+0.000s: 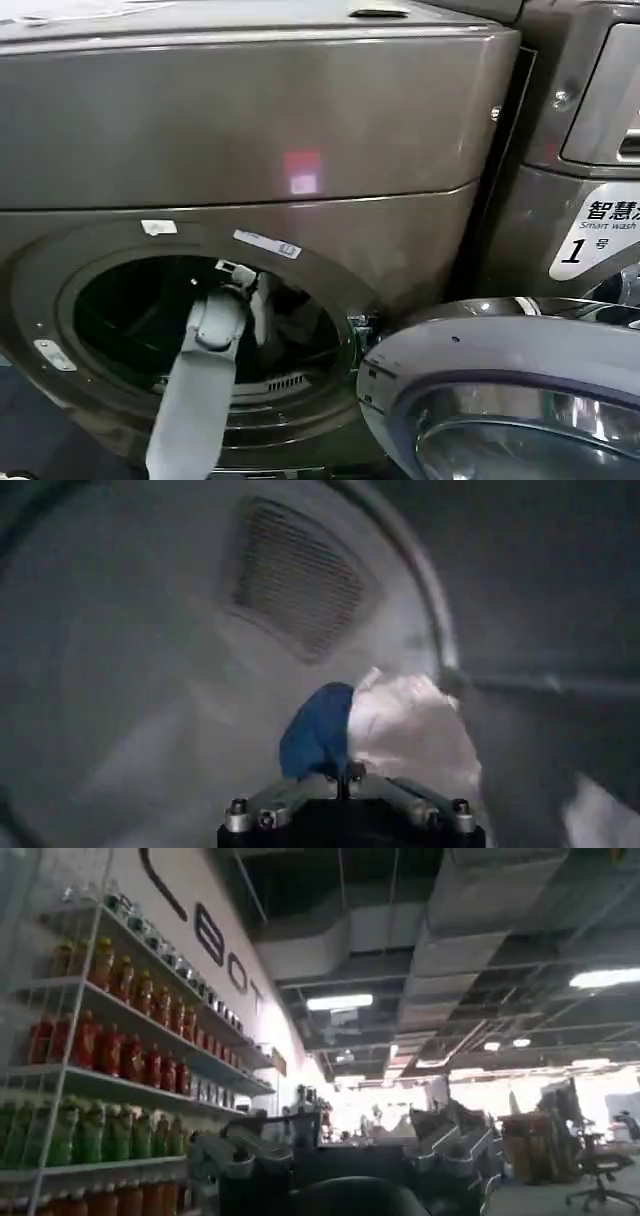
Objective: Grasp the clothes from the dryer.
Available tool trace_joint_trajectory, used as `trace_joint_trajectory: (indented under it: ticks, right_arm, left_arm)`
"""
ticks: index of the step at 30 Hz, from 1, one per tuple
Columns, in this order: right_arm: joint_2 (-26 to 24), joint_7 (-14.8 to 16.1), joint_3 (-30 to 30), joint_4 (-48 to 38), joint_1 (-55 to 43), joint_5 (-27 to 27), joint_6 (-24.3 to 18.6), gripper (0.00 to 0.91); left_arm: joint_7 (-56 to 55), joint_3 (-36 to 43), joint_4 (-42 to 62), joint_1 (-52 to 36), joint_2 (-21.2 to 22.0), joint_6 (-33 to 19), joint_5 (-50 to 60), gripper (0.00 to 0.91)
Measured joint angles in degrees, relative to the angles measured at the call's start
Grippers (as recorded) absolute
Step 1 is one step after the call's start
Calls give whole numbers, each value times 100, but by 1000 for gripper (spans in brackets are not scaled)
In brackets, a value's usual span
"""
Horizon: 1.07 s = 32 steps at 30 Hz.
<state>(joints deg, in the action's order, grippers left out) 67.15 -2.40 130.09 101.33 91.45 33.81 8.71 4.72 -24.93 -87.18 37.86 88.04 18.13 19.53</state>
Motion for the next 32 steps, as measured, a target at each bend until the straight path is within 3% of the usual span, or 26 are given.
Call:
trace_joint_trajectory:
  ticks: [14,32]
  right_arm:
    - [42,58,22,61,20,-2,-139,907]
    - [48,73,157,233,-7,7,265,907]
  left_arm:
    - [-1181,-90,-398,51,147,182,-722,0]
    - [-1462,-132,-457,76,120,248,-958,0]
